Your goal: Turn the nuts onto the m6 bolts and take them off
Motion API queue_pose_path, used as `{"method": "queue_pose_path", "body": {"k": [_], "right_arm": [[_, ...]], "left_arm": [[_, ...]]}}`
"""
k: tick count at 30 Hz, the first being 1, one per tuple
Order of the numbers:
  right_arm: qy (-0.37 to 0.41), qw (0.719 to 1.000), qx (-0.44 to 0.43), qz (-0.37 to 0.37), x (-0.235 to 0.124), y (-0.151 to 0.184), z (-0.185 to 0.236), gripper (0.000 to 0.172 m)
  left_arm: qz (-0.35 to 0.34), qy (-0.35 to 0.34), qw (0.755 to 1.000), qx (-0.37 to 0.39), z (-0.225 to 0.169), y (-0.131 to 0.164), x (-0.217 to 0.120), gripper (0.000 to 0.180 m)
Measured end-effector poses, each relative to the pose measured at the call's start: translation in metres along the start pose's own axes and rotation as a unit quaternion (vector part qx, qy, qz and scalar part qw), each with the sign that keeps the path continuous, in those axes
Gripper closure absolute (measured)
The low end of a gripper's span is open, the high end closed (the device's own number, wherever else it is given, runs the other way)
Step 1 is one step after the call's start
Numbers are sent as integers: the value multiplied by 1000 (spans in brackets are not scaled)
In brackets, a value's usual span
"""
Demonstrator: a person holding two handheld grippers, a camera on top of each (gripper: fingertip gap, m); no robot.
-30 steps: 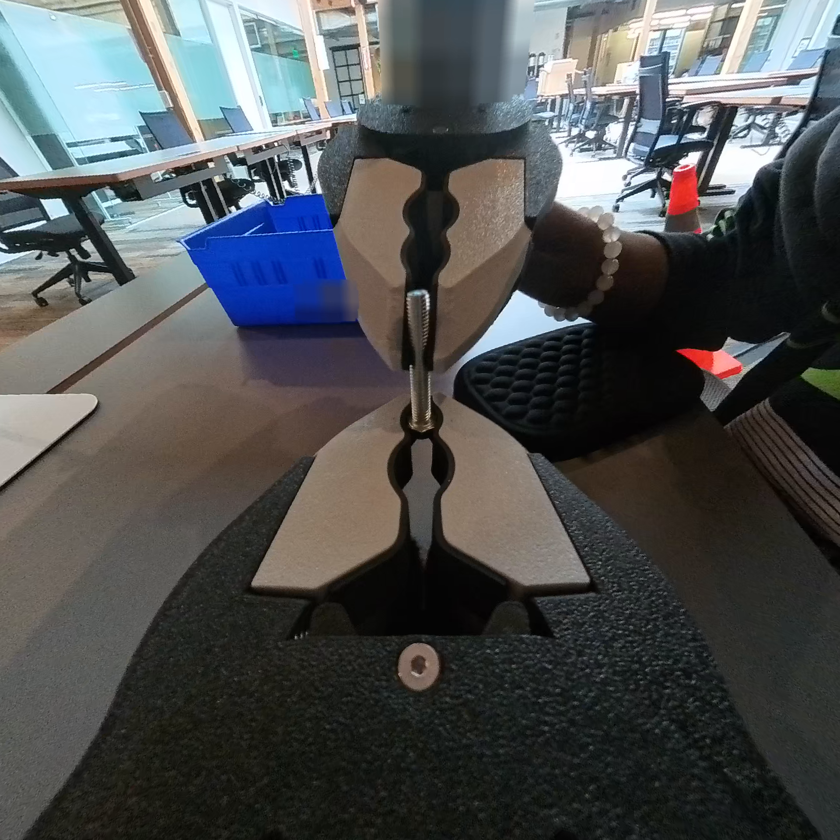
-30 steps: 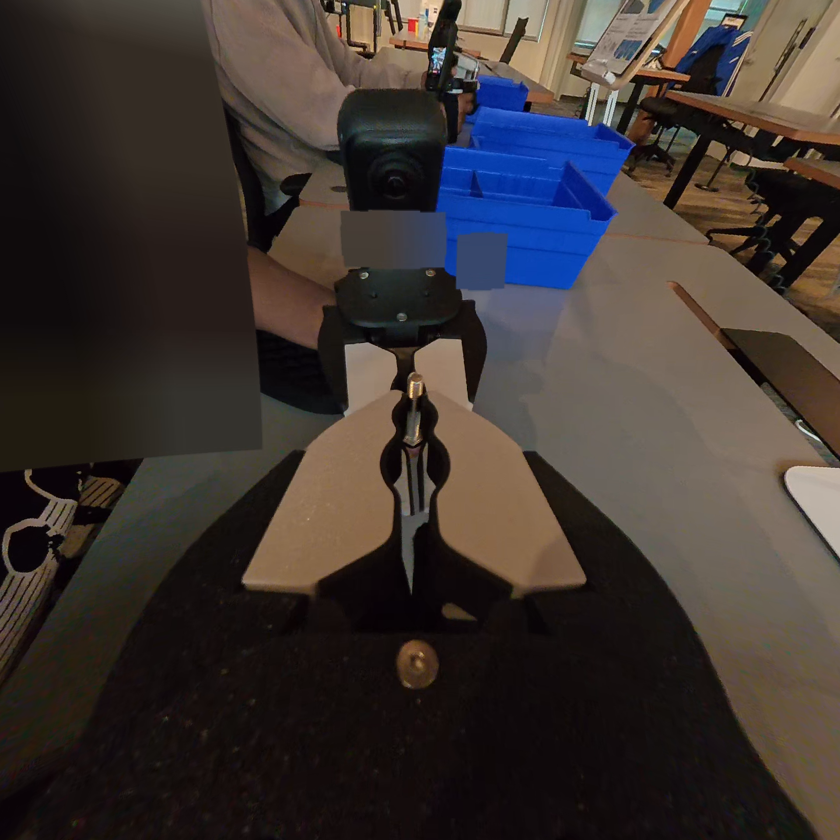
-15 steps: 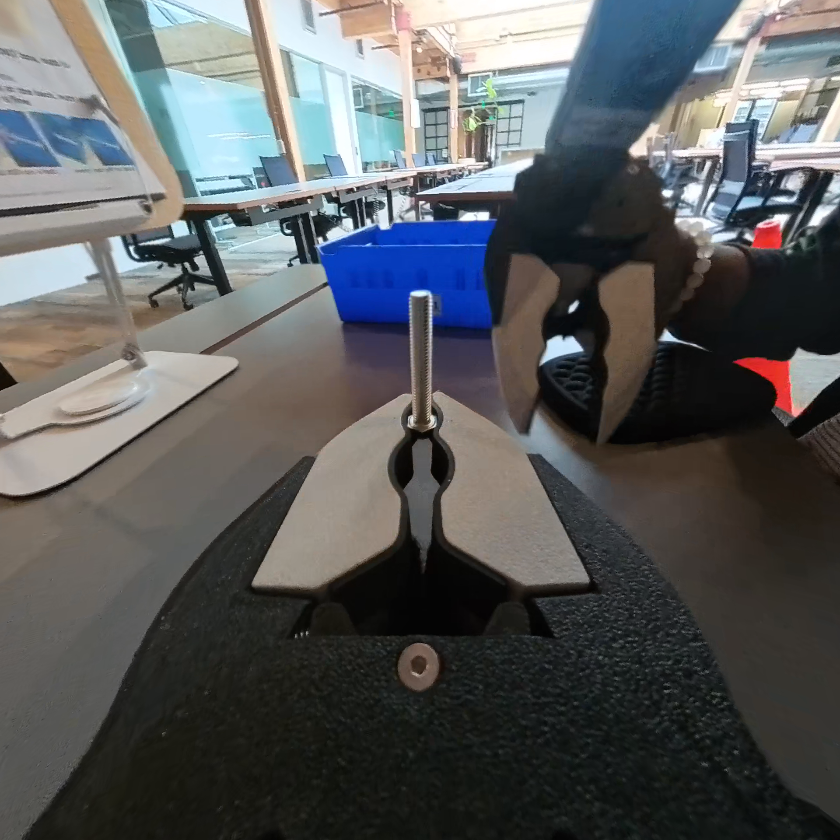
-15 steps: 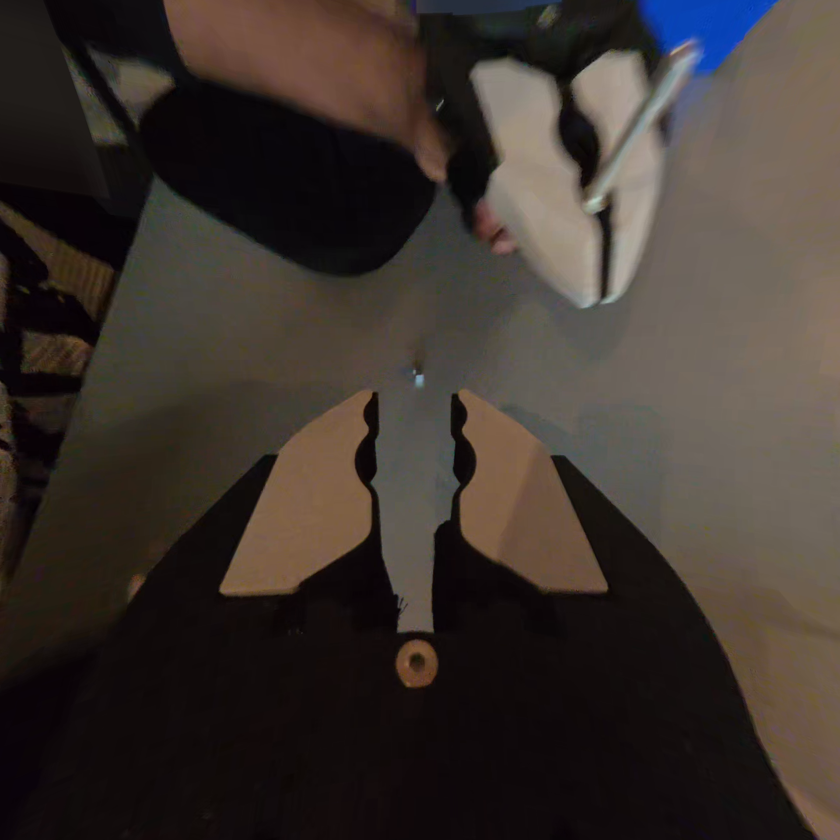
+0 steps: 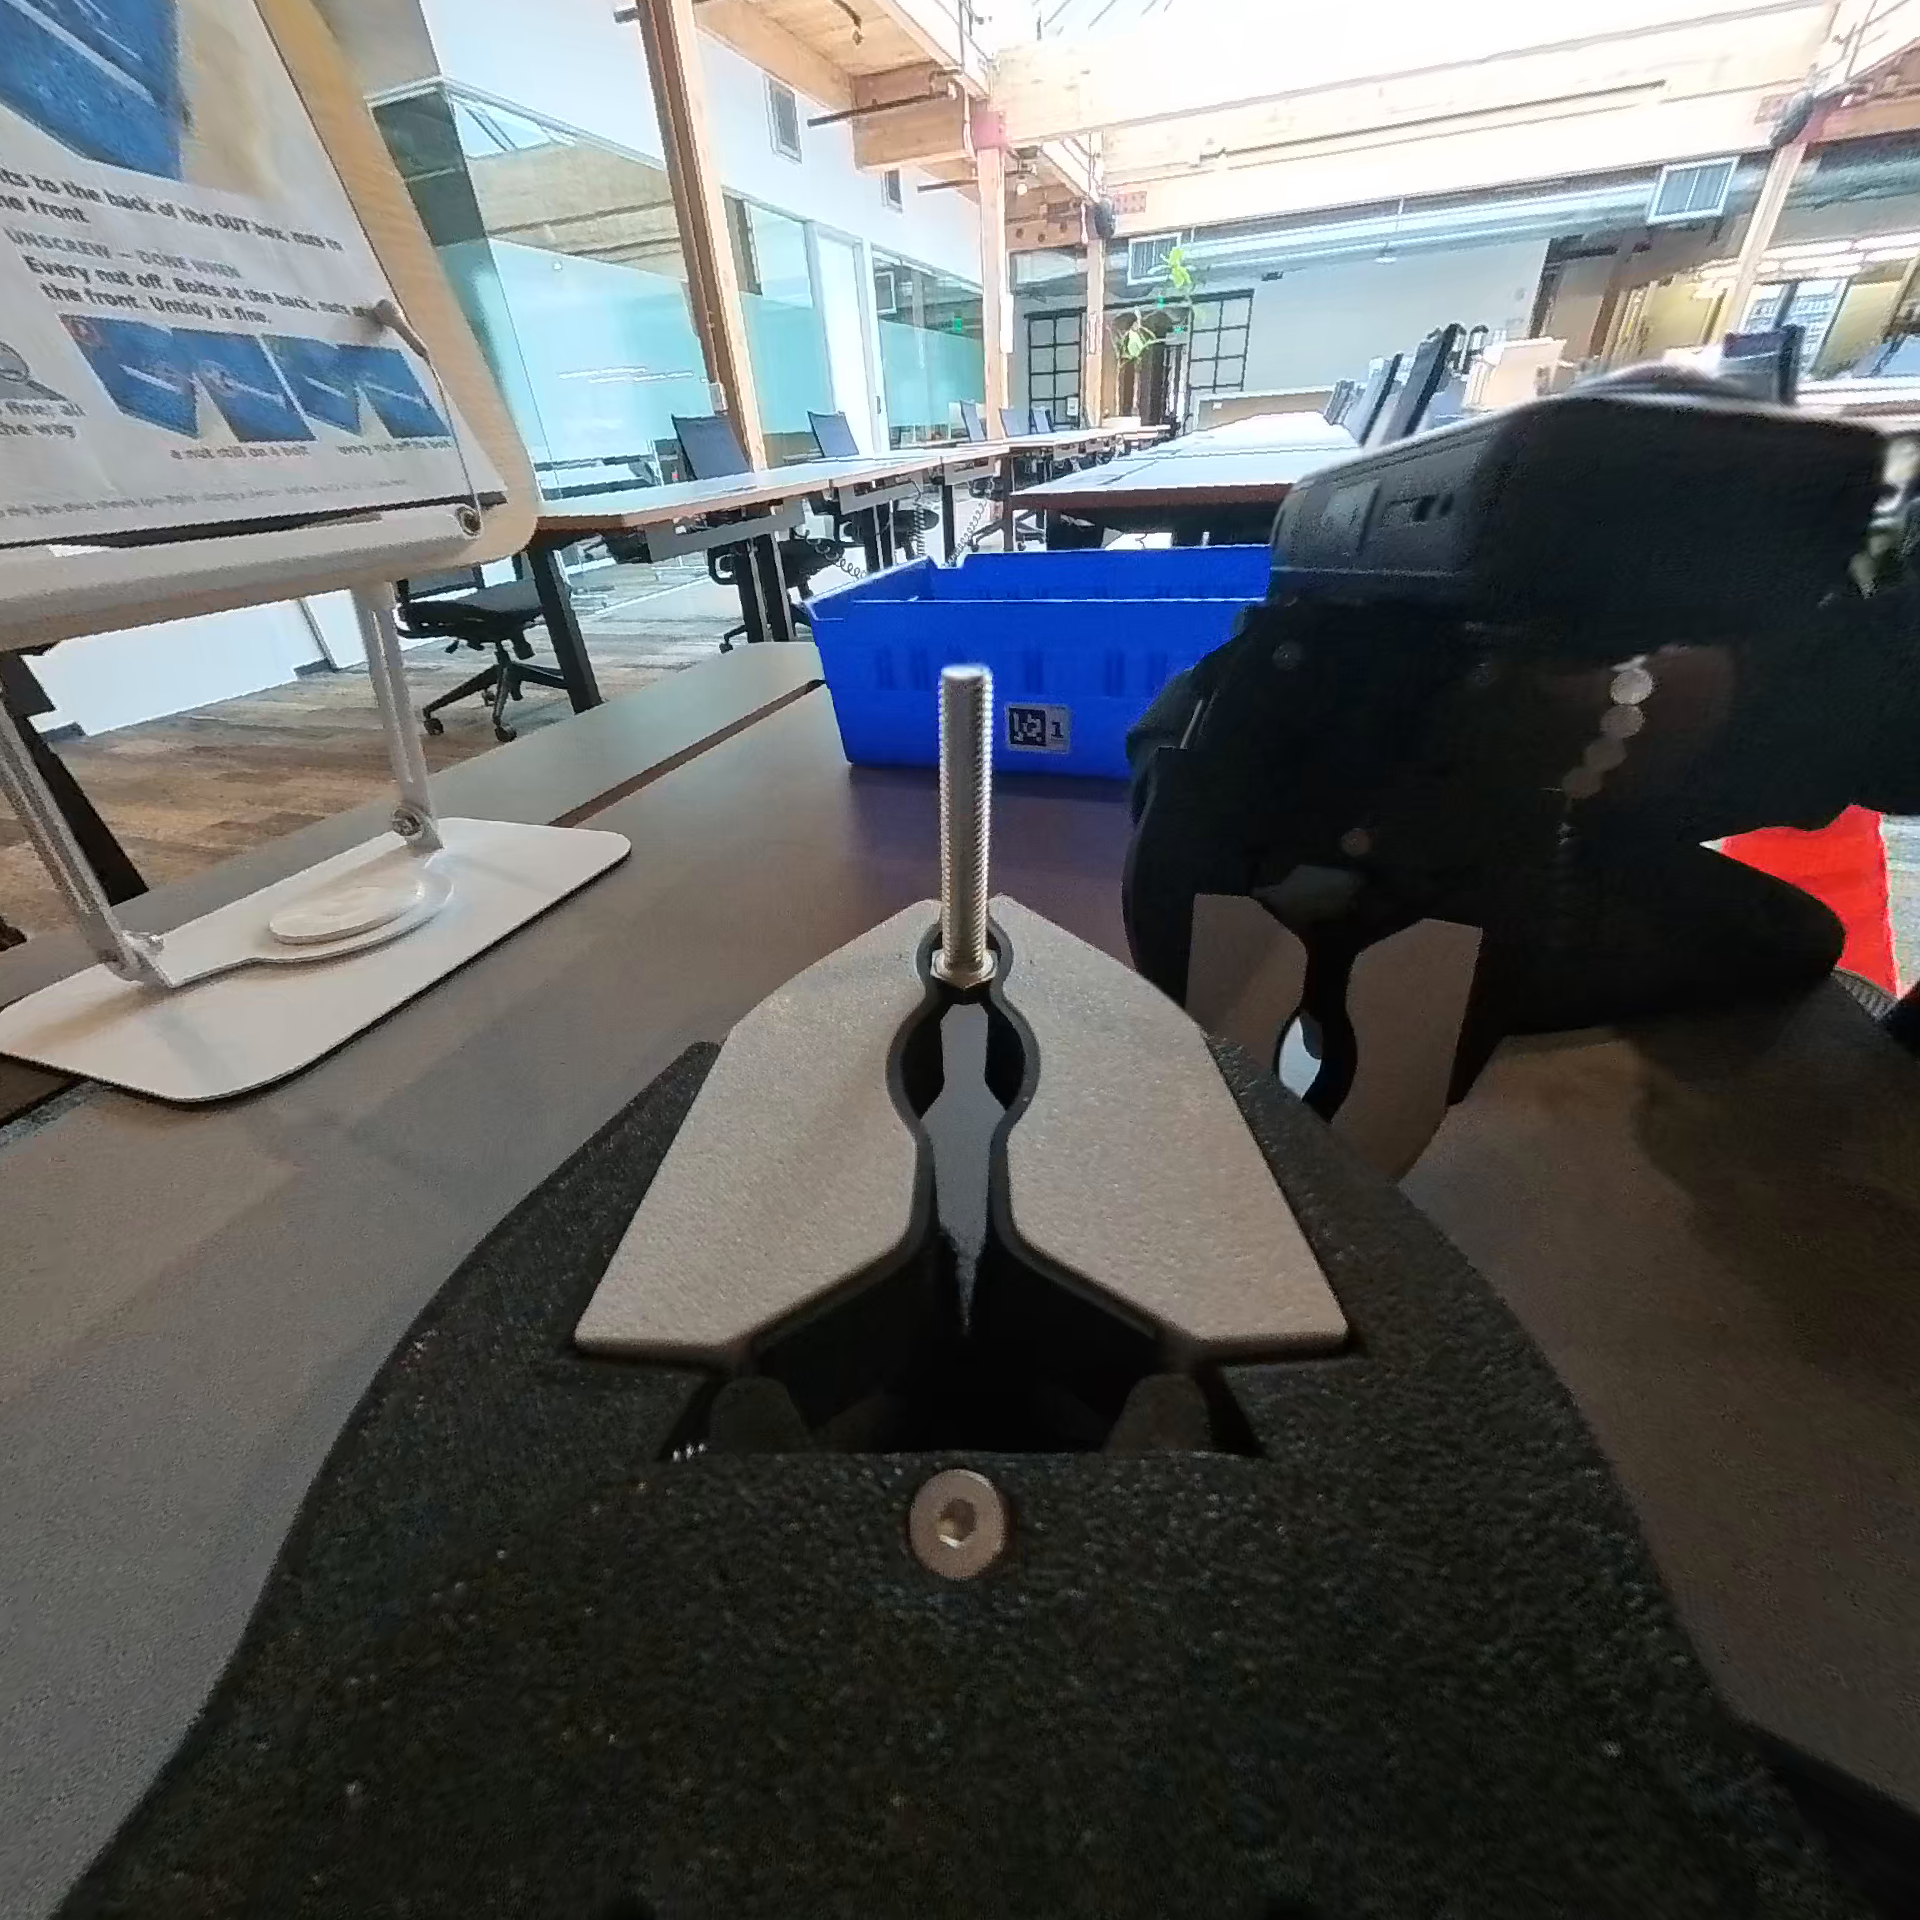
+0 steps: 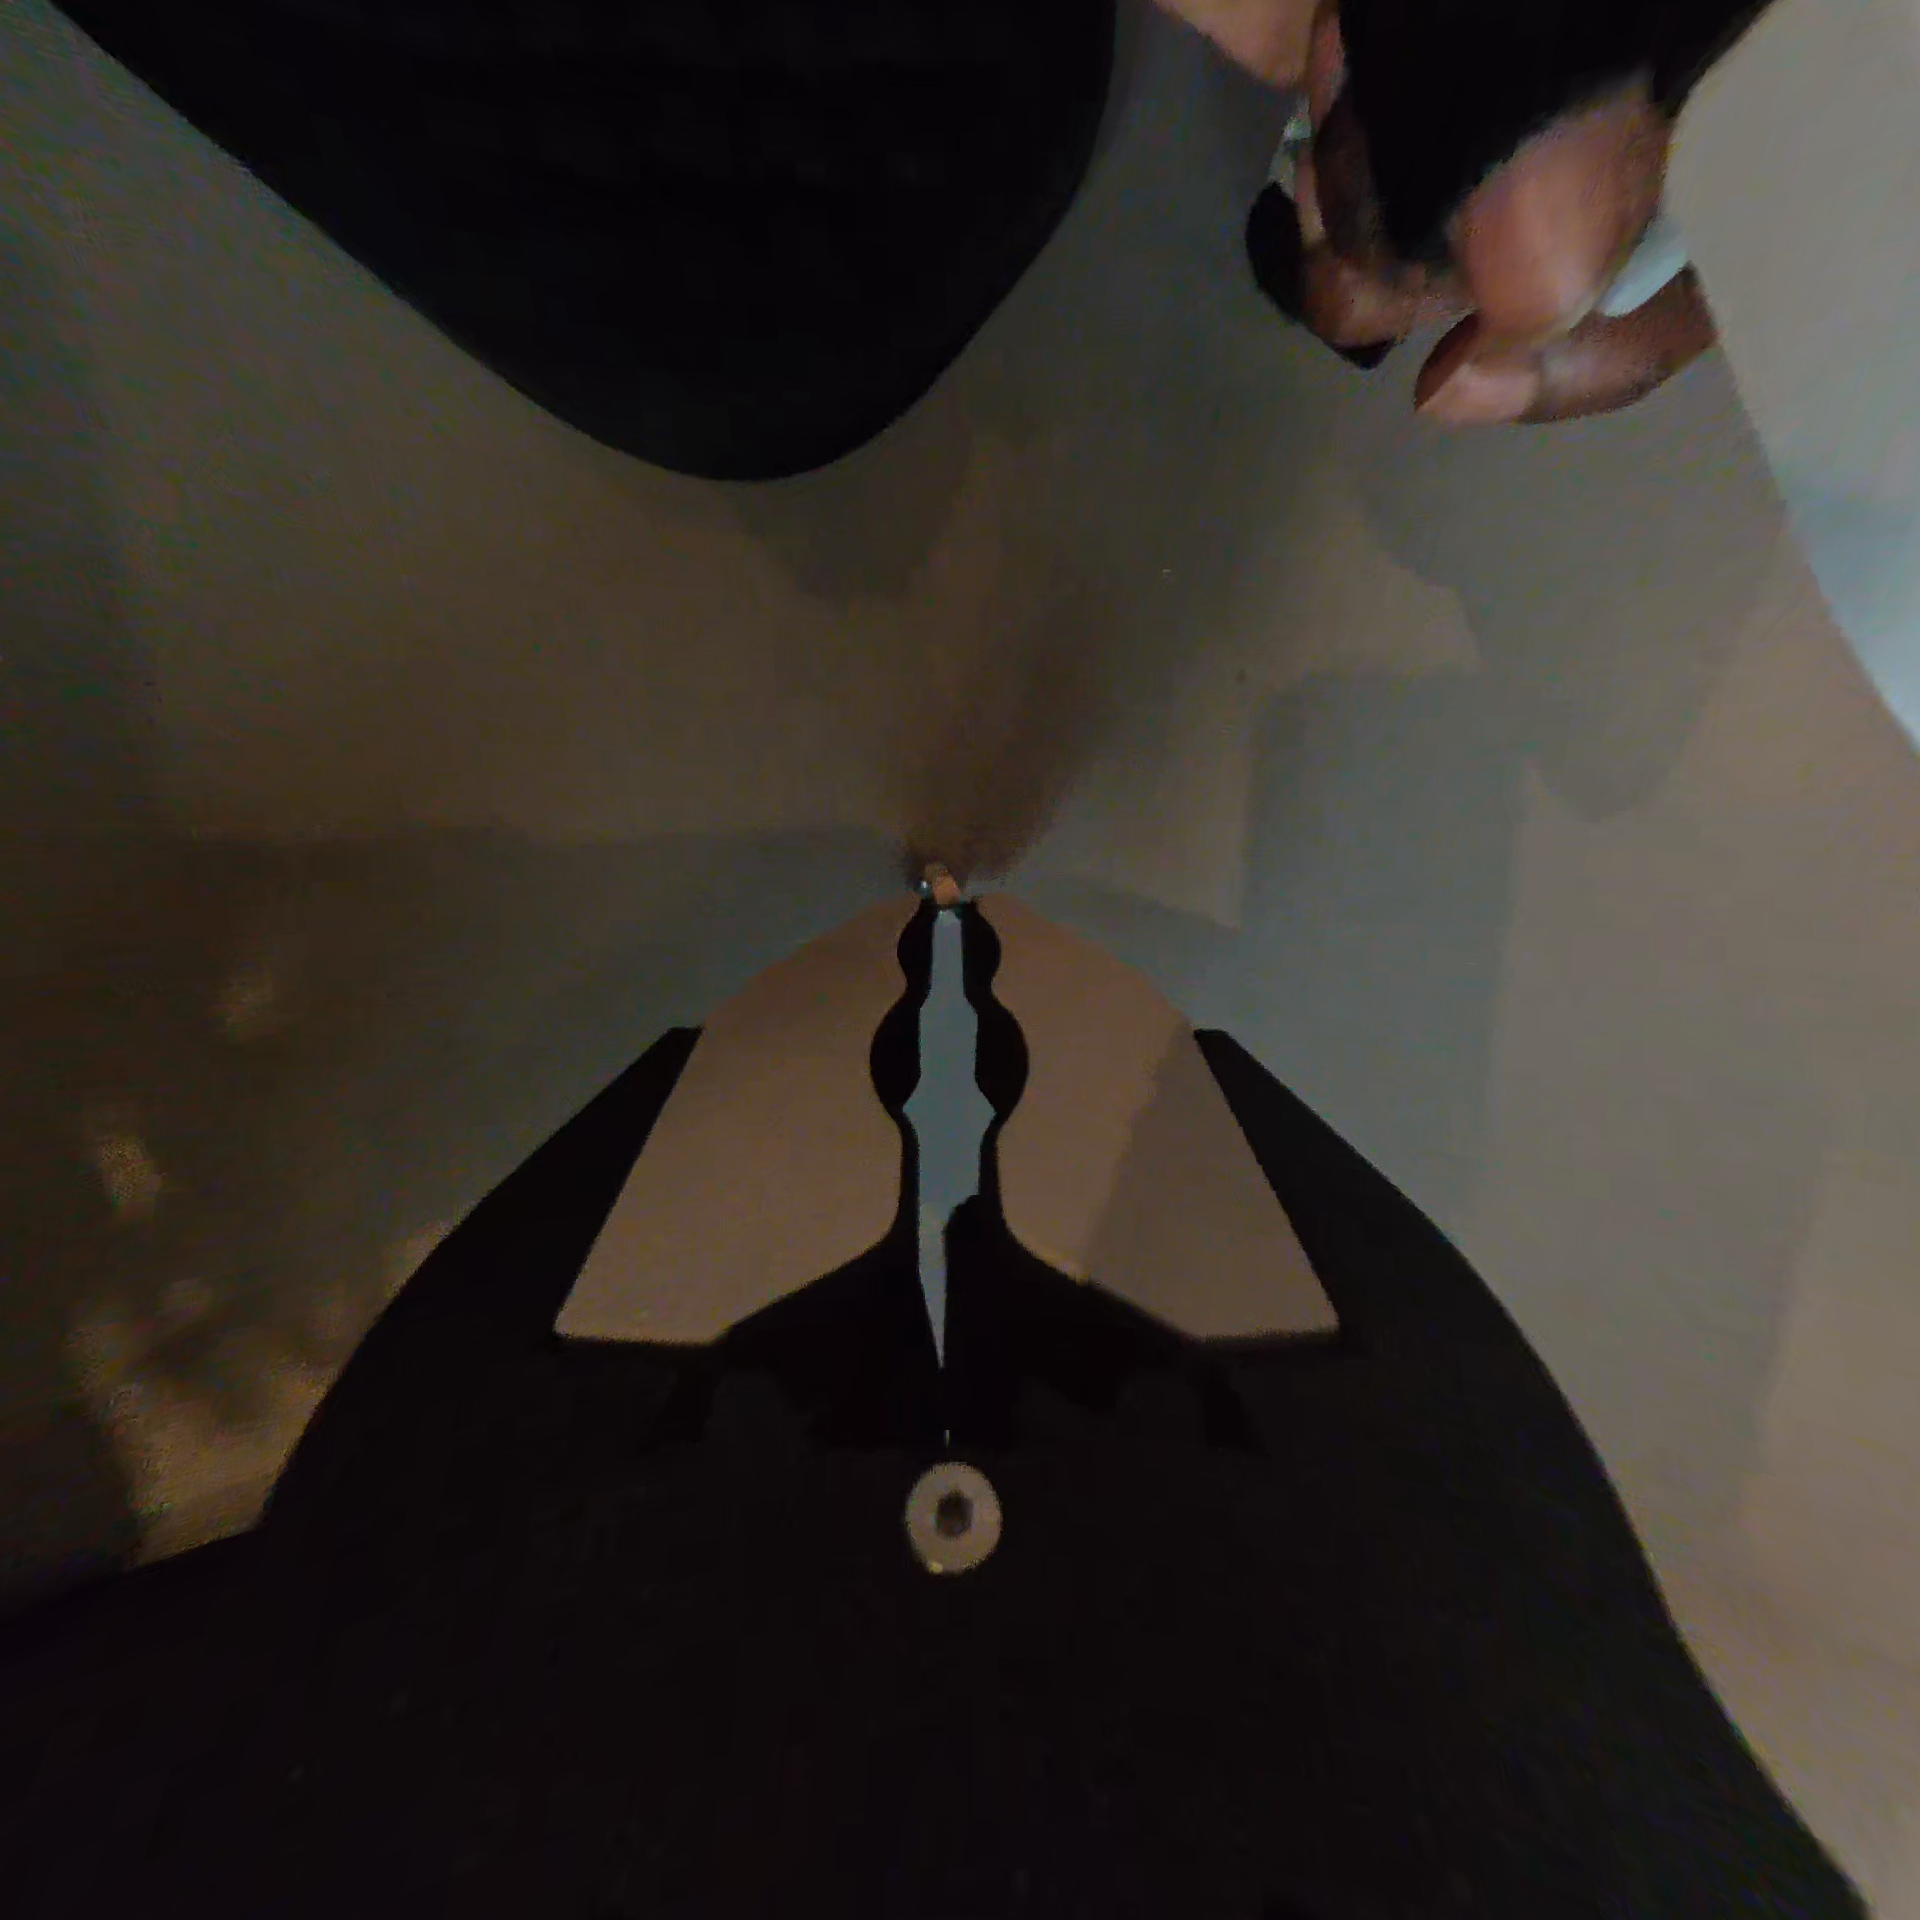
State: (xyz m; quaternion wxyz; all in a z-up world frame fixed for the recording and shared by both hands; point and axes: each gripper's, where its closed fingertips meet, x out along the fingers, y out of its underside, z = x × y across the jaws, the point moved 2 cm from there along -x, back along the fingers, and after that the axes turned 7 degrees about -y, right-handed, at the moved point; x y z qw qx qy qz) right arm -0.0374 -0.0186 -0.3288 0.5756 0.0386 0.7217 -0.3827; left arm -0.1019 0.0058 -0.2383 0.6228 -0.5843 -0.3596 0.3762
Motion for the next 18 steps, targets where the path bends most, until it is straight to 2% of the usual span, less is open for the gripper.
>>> {"method": "queue_pose_path", "body": {"k": [2, 5, 8, 12, 18], "right_arm": [[-17, 1000, 12, -7, -1, 1, 1, 168], [-93, 992, 72, -36, -7, 1, 9, 168], [-159, 976, 147, -11, -16, 13, 12, 168], [-177, 967, 180, 39, -17, 30, 9, 168], [-151, 974, 164, 36, -20, 29, 0, 160]], "left_arm": [[0, 0, 1000, 0, 0, 0, 0, 178], [2, 9, 1000, 2, -3, 0, 1, 178], [8, 15, 1000, 6, -6, 1, 2, 178], [8, 18, 1000, 6, -7, 2, 2, 178], [11, 19, 1000, 3, -6, 3, 2, 178]]}}
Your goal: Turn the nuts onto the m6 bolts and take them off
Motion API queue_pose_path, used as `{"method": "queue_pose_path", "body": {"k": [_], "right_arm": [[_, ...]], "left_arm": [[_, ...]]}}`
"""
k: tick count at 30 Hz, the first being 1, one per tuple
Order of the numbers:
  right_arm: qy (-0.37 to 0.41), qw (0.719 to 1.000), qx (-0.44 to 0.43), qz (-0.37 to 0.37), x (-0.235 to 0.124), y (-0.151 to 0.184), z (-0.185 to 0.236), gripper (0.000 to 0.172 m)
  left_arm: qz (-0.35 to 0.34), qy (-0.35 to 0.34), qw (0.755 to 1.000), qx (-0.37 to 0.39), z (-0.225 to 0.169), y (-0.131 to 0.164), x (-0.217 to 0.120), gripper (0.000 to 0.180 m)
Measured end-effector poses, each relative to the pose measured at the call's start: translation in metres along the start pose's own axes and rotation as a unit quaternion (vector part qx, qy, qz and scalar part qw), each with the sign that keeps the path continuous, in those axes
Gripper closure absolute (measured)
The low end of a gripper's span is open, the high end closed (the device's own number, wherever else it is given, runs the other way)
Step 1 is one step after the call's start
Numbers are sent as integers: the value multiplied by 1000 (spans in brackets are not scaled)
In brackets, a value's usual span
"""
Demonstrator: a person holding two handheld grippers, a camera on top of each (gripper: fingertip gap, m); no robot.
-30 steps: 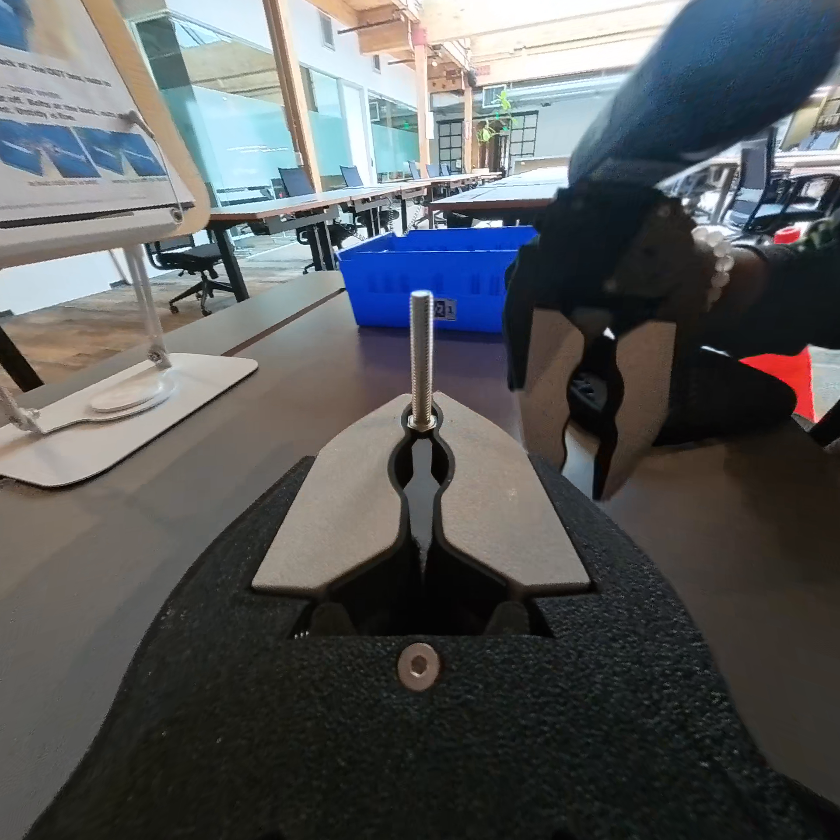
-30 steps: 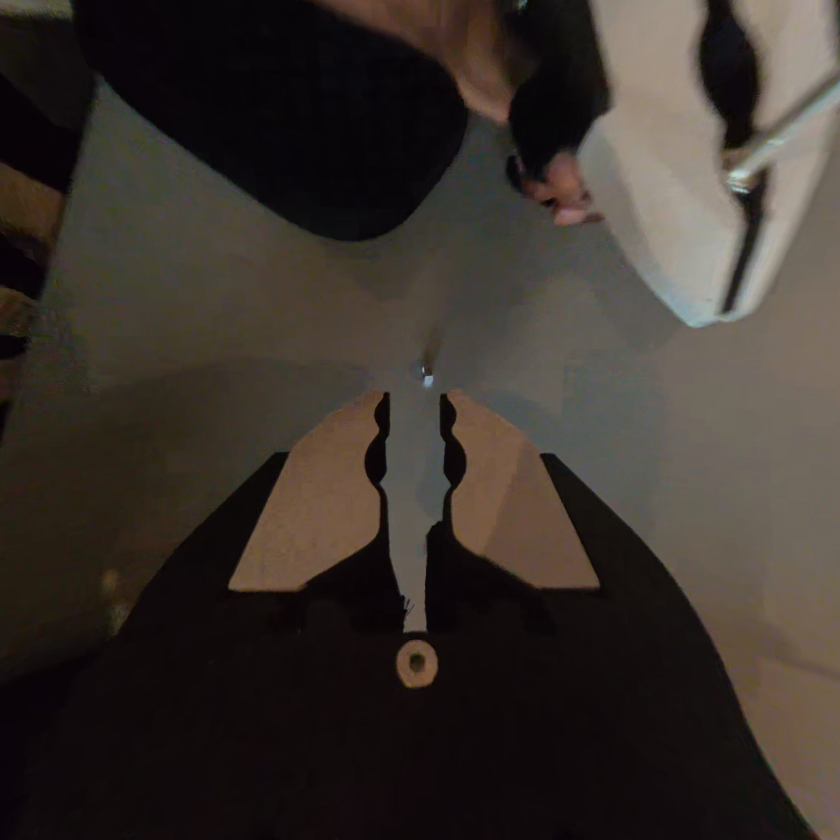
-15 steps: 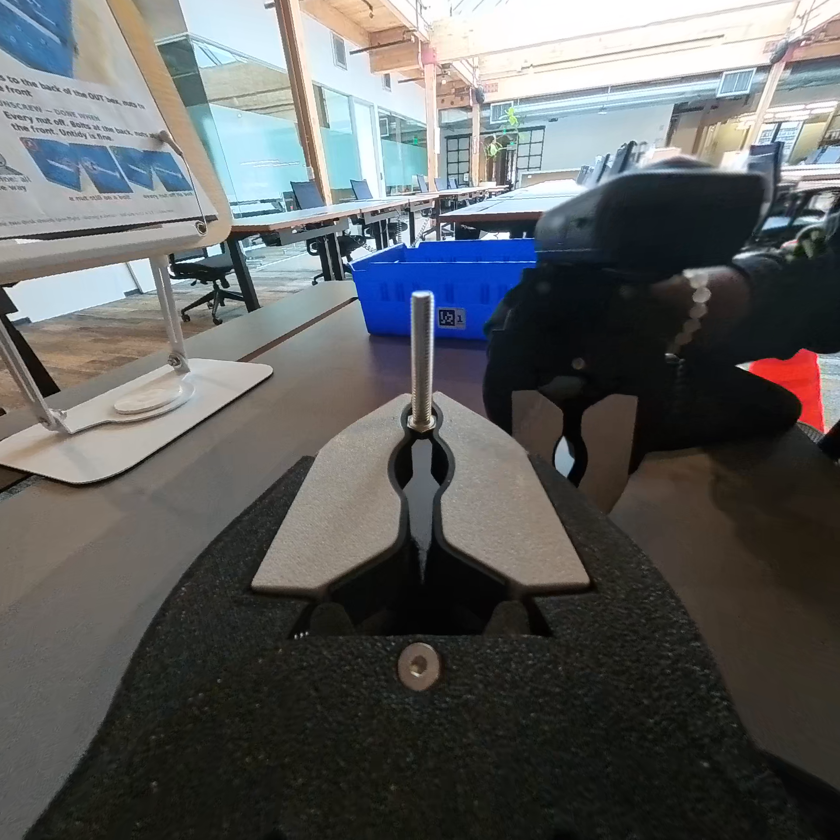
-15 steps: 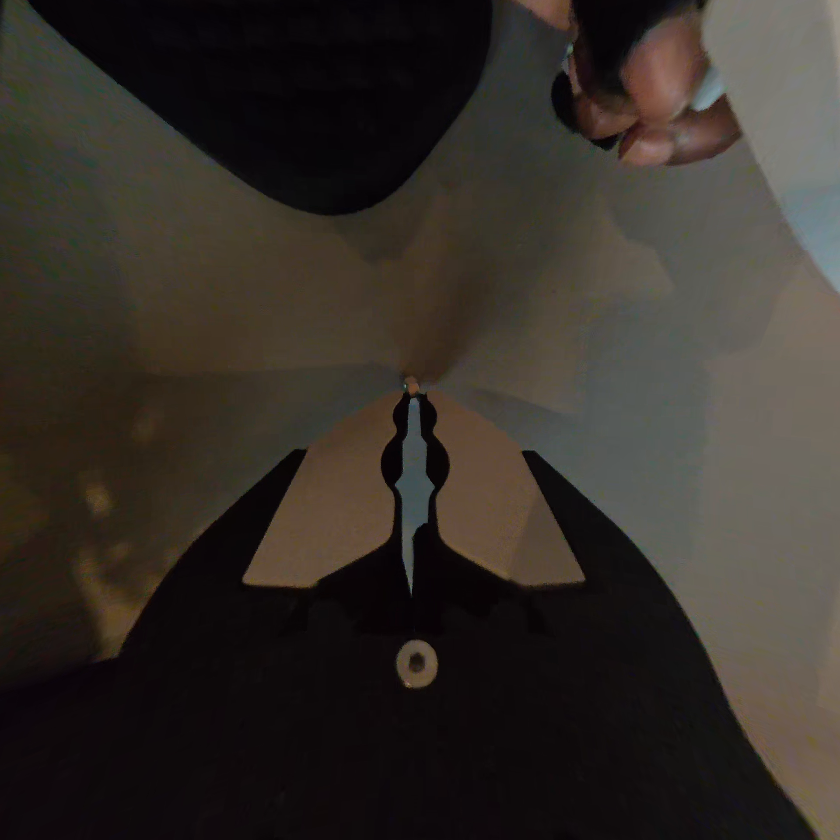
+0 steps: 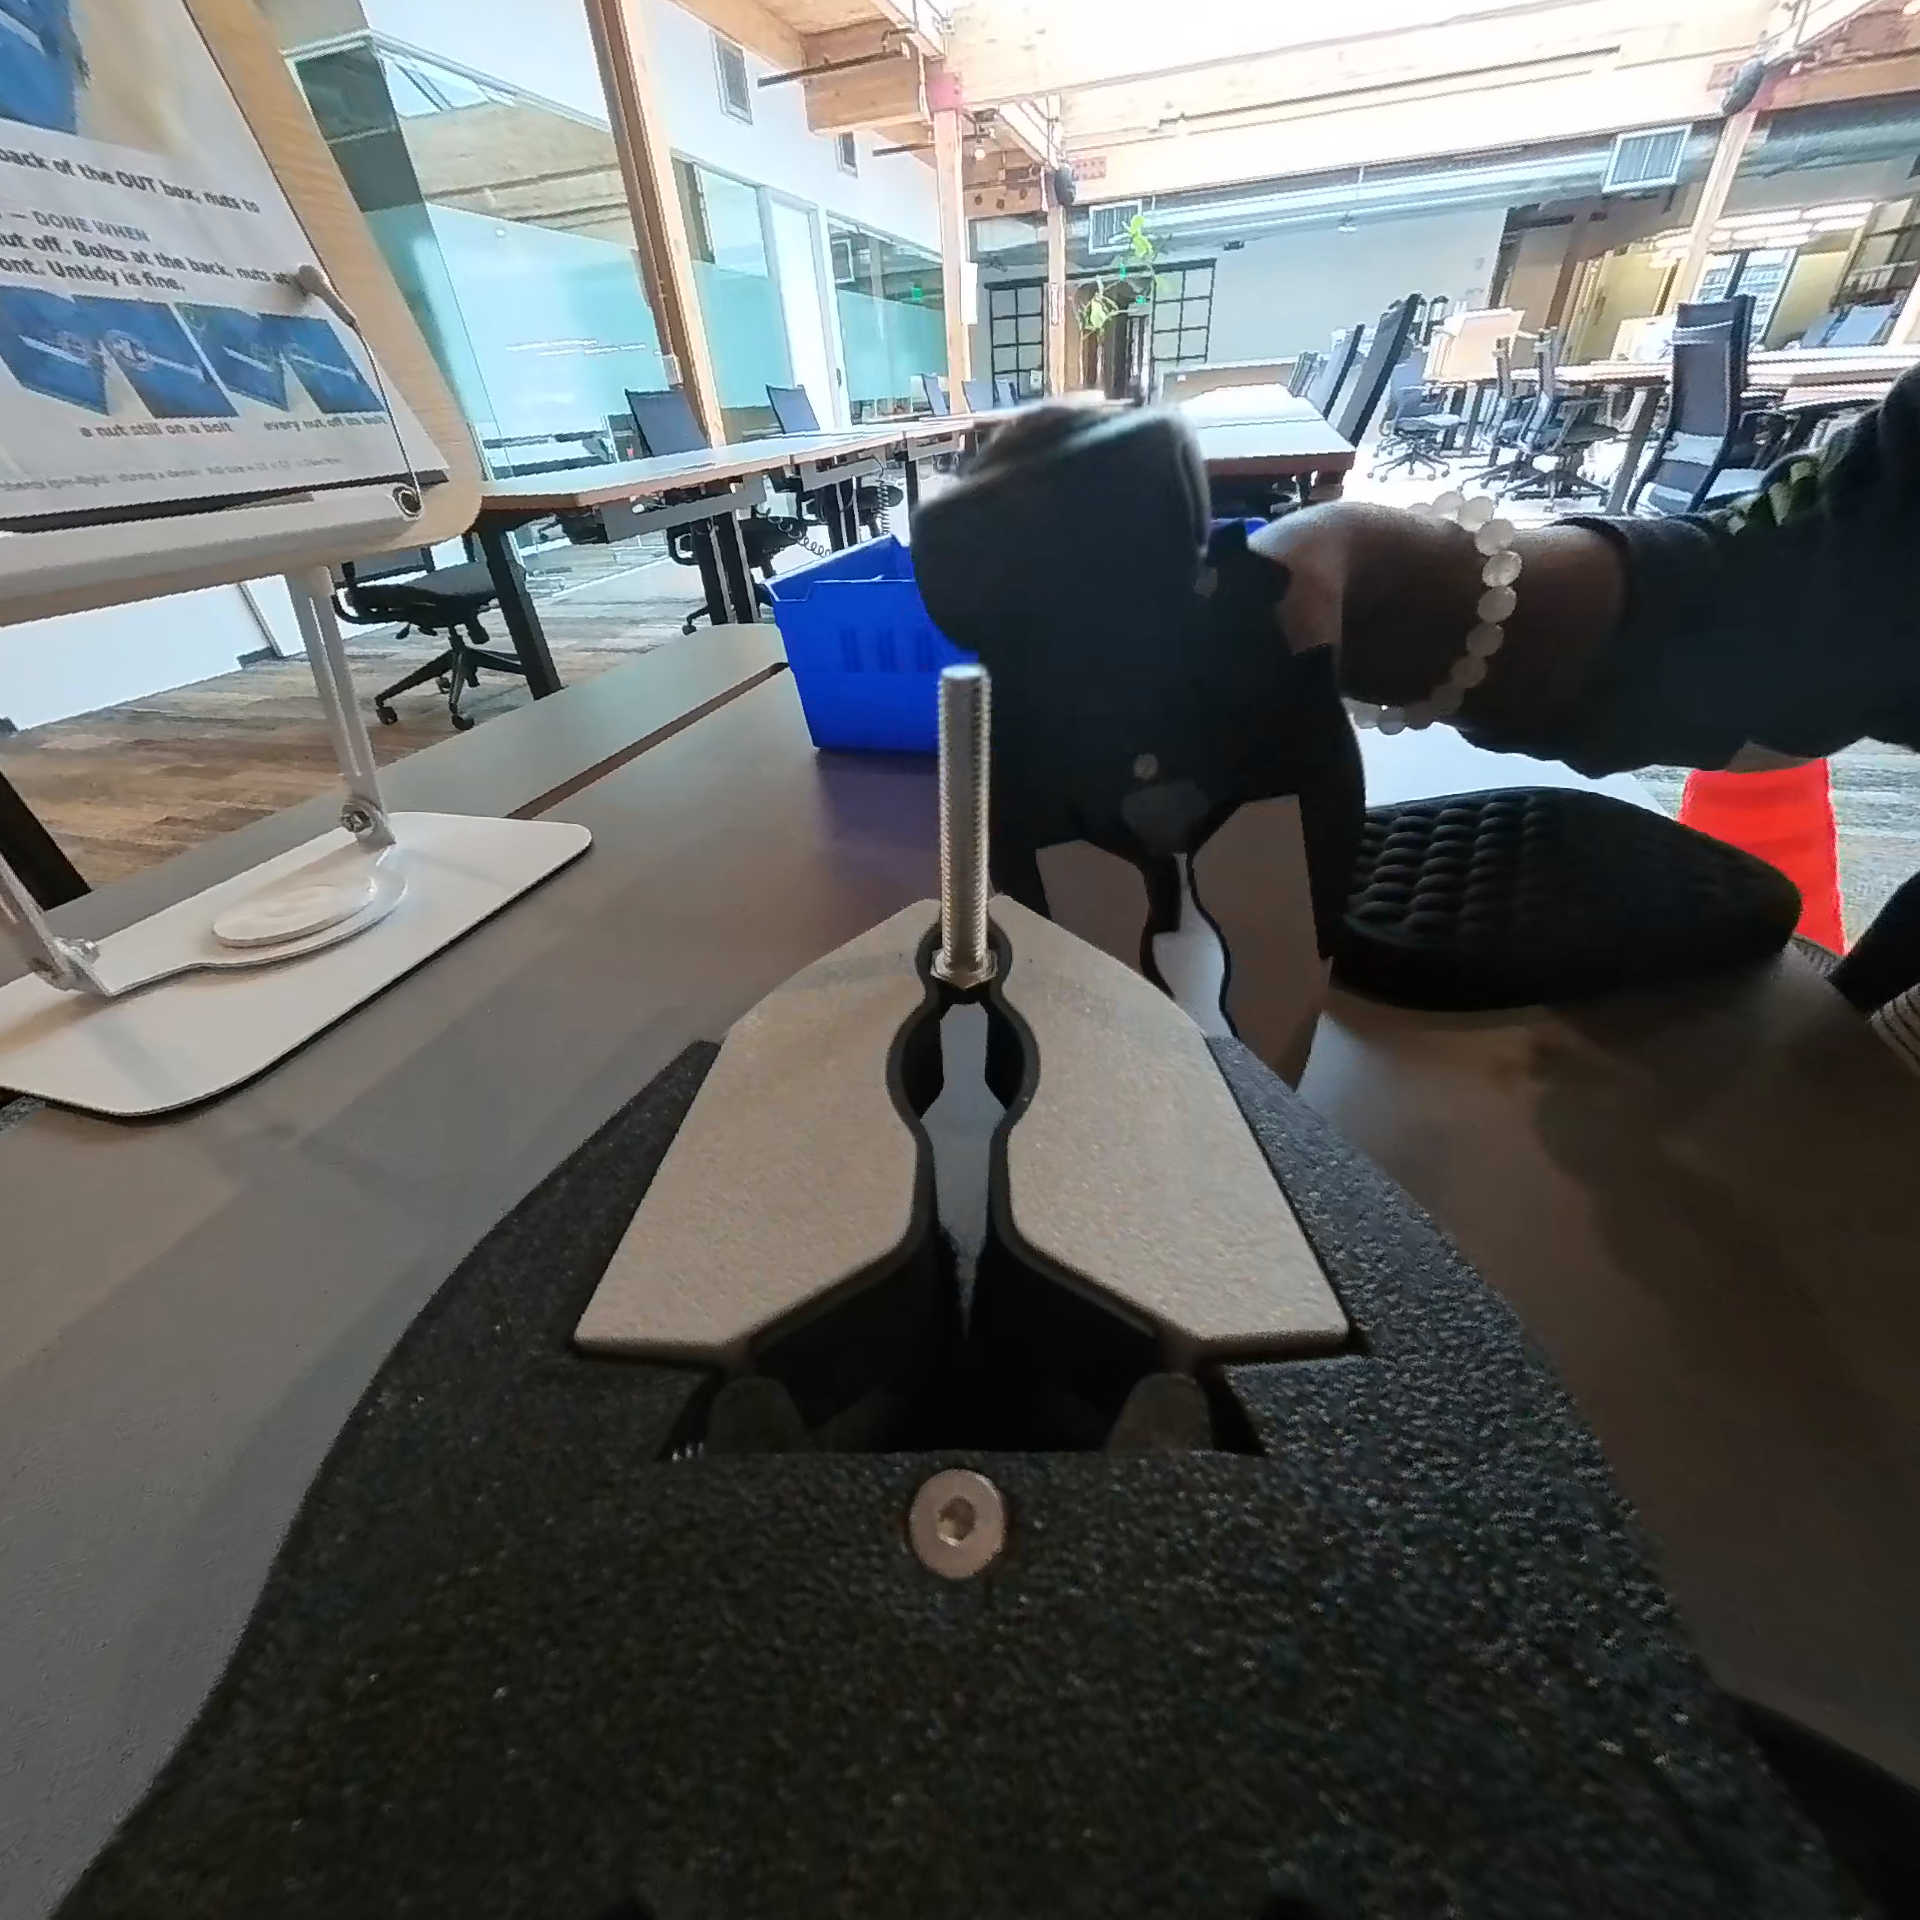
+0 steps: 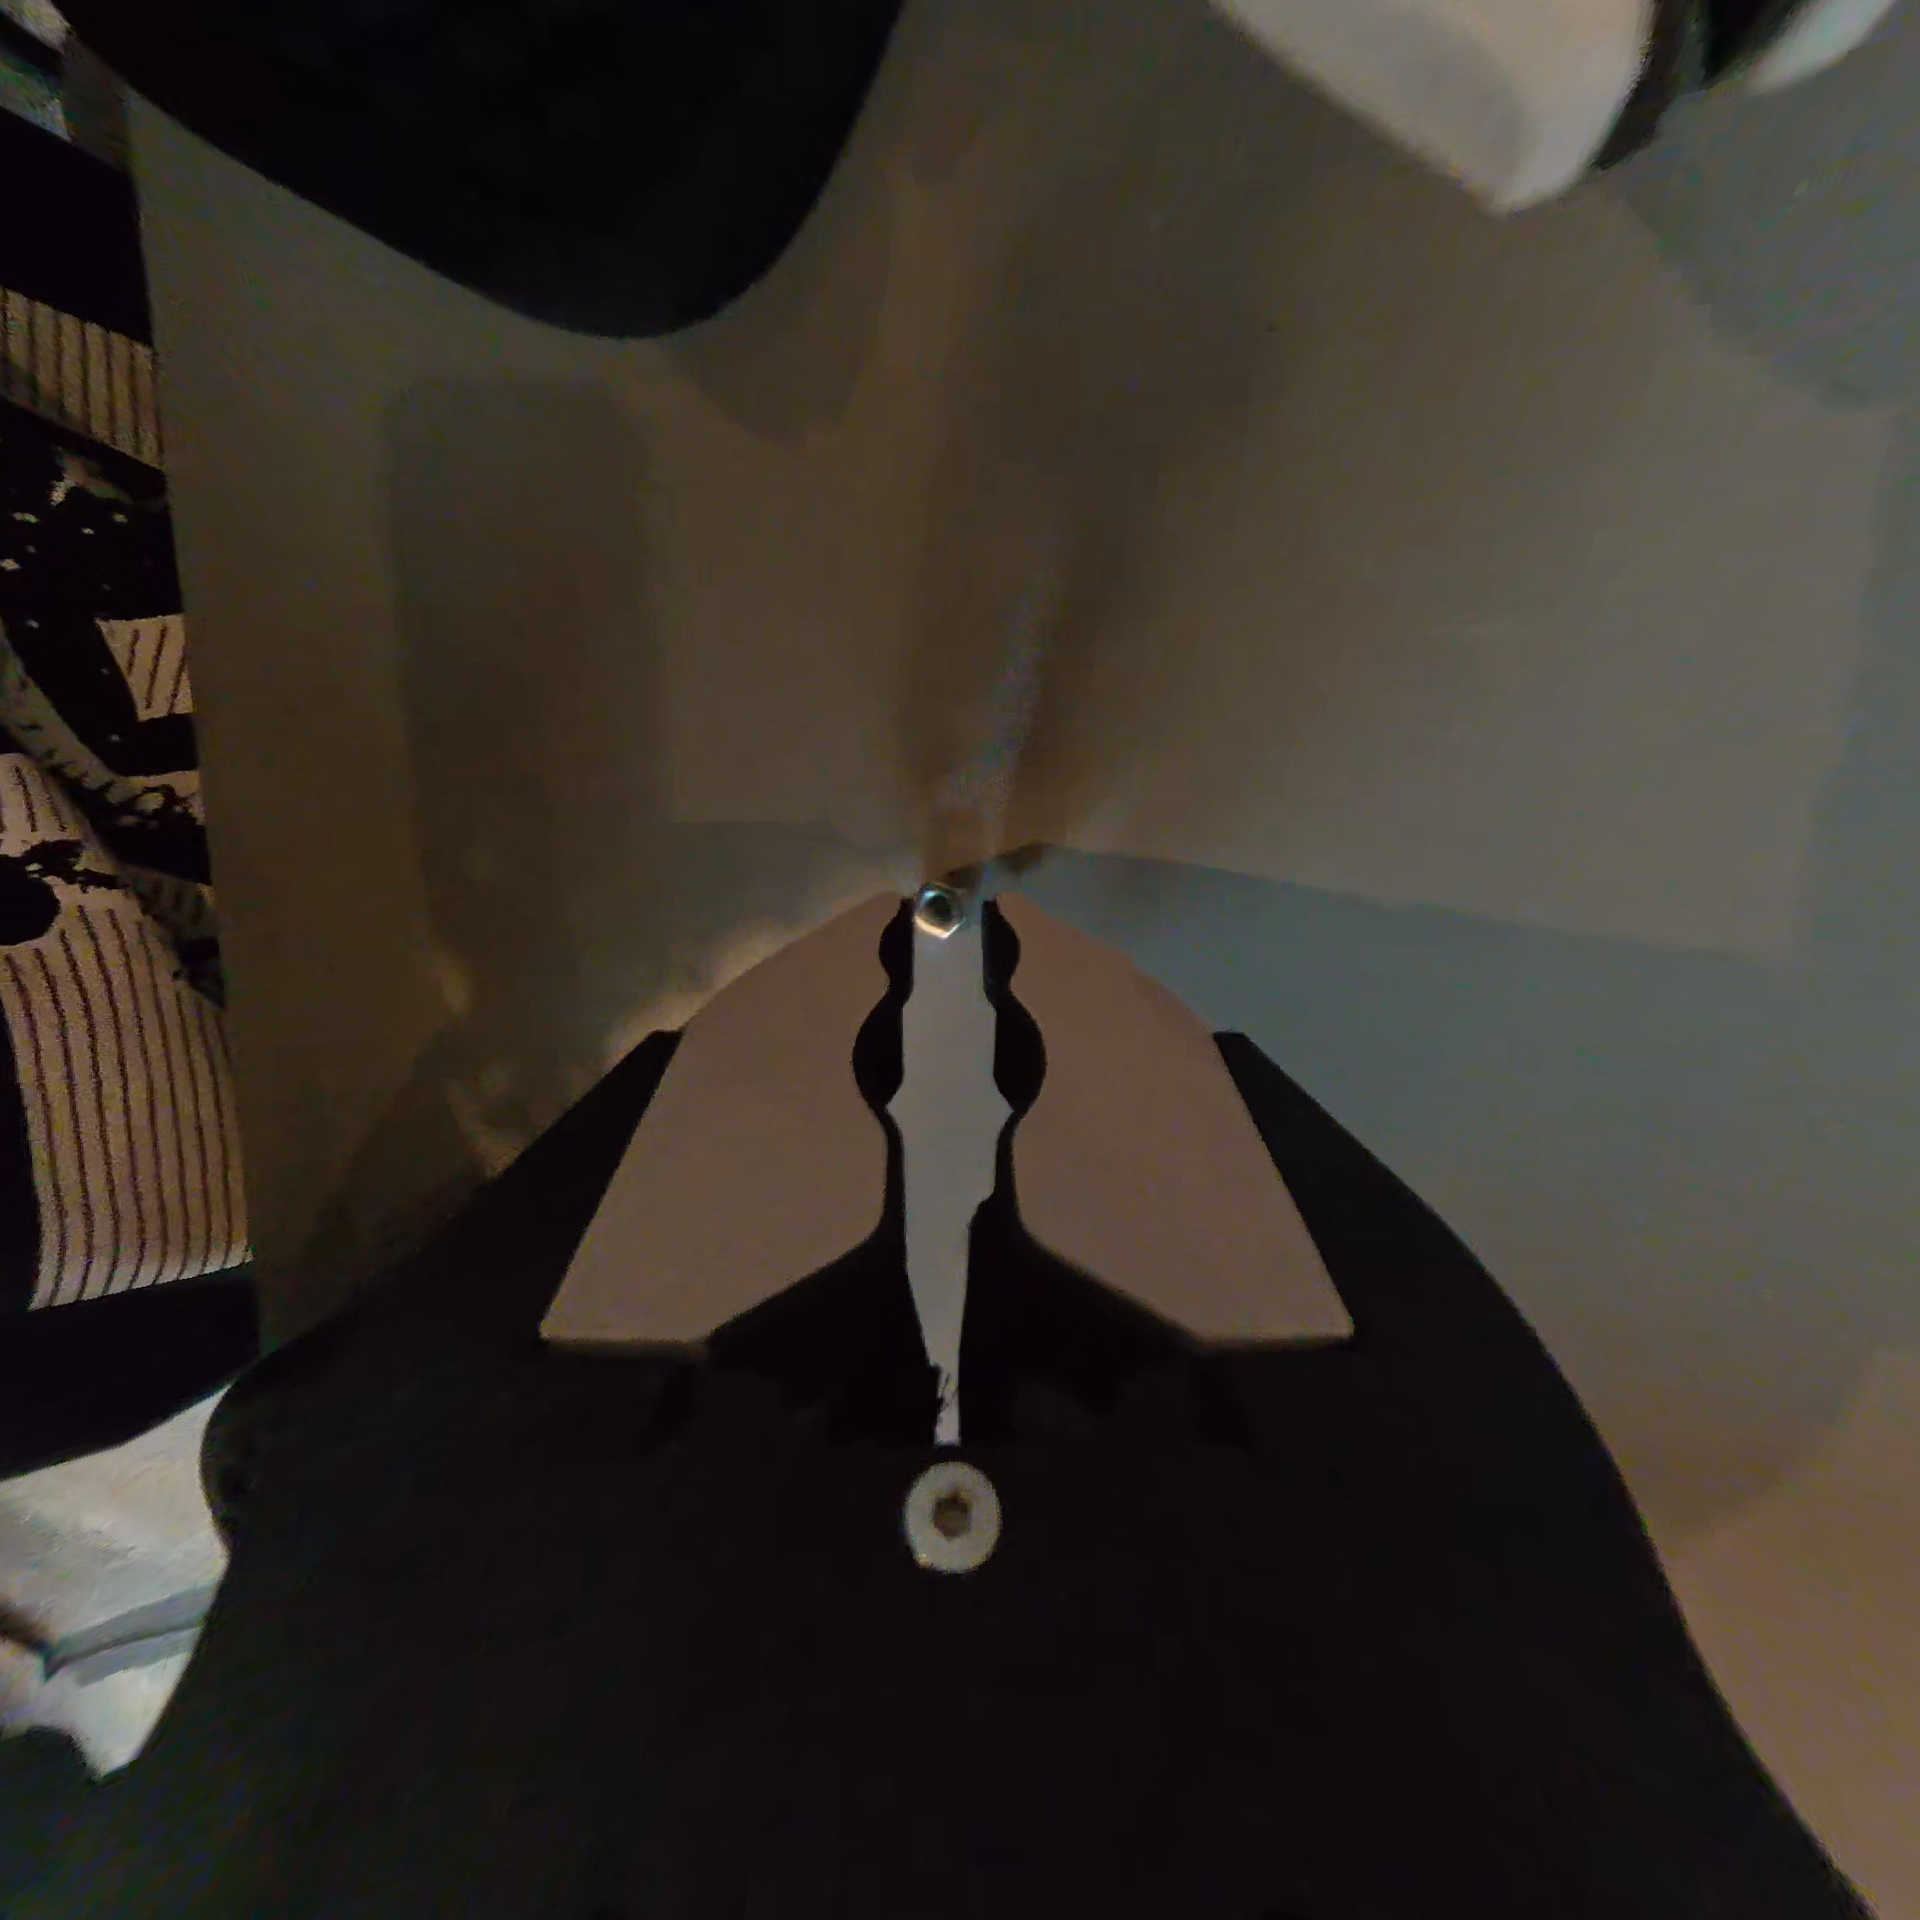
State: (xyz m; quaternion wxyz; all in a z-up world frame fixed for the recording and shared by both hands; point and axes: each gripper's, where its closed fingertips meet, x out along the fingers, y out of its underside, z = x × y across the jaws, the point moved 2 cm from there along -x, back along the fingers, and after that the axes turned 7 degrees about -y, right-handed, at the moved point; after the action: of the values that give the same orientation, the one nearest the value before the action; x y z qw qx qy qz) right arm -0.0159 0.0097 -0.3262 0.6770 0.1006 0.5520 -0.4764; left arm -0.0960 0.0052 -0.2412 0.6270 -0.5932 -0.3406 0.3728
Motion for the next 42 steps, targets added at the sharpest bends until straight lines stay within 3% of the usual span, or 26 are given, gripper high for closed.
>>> {"method": "queue_pose_path", "body": {"k": [4, 7, 12, 22, 26, 29, 32, 35, 39, 42], "right_arm": [[36, 999, -39, -9, -11, -3, -3, 155], [55, 992, -116, -16, -18, -7, 6, 149], [78, 972, -215, 46, -9, -4, 17, 146], [88, 955, -251, 134, -1, -2, 2, 150], [75, 949, -255, 169, 5, 1, 0, 162], [70, 945, -274, 166, 5, 0, 3, 162], [63, 938, -303, 154, -13, -1, 15, 162], [59, 927, -348, 129, -53, -13, 39, 163], [53, 893, -434, 105, -105, -45, 73, 163], [43, 864, -489, 111, -120, -71, 87, 163]], "left_arm": [[4, 3, 1000, 3, -1, 1, 1, 178], [3, 3, 1000, 3, -1, 1, 0, 178], [2, 1, 1000, 5, 0, 1, -1, 178], [1, 5, 1000, 9, 0, 3, -4, 178], [1, 9, 1000, 10, -1, 4, -5, 178], [-3, 19, 1000, 7, -4, 5, -5, 178], [-10, 57, 998, -1, -16, 6, -3, 178], [-19, 120, 993, 1, -36, 7, 0, 178], [-39, 206, 978, -17, -60, 4, -2, 178], [-45, 243, 969, -14, -69, 4, -7, 178]]}}
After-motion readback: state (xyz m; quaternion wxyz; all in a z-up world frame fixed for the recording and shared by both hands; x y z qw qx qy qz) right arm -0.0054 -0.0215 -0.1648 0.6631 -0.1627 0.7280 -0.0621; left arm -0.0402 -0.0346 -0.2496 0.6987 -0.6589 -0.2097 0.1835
